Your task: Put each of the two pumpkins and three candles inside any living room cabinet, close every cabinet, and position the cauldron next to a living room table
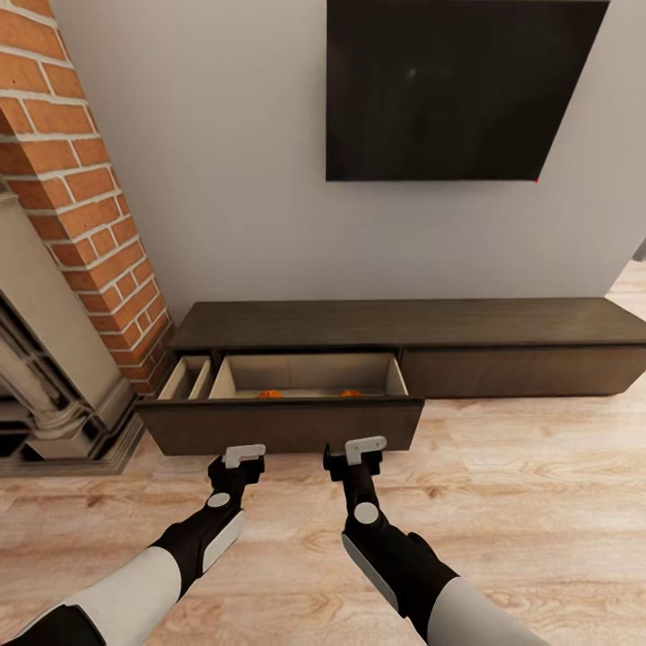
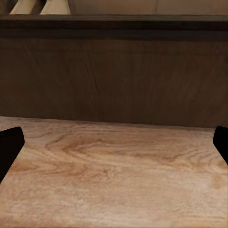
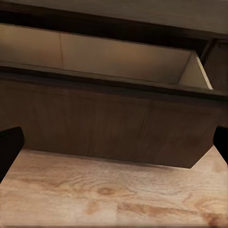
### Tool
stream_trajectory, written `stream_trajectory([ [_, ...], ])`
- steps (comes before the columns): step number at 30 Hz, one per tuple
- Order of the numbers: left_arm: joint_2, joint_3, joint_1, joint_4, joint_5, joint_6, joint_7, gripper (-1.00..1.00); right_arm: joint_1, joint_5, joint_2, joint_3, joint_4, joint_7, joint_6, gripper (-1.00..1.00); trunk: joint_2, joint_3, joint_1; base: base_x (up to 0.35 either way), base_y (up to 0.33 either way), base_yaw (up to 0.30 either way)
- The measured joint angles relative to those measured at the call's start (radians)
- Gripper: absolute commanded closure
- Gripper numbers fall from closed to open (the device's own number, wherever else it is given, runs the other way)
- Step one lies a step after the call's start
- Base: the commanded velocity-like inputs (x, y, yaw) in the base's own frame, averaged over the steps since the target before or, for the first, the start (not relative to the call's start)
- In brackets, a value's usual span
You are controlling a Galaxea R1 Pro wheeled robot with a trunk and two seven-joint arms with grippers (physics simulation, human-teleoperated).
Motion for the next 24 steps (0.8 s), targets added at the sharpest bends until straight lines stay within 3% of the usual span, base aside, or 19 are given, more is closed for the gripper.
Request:
stream_trajectory([
  [16, -0.001, 0.0, 0.0, 0.0, -0.012, -0.001, 0.002, -1.0, 0.0, -0.009, -0.002, -0.008, 0.001, 0.001, -0.024, -1.0, -0.112, -0.05, 0.061, 0.0, 0.0, 0.0],
  [21, -0.001, 0.001, 0.0, -0.001, -0.012, -0.002, 0.002, -1.0, 0.0, -0.032, -0.001, -0.082, 0.003, 0.008, -0.037, -1.0, -0.147, -0.066, 0.081, 0.0, 0.0, 0.0],
  [24, -0.002, 0.001, 0.0, -0.001, -0.012, -0.002, 0.002, -1.0, 0.0, -0.055, 0.0, -0.112, 0.004, 0.066, -0.033, -1.0, -0.168, -0.075, 0.092, 0.0, 0.0, 0.0],
])
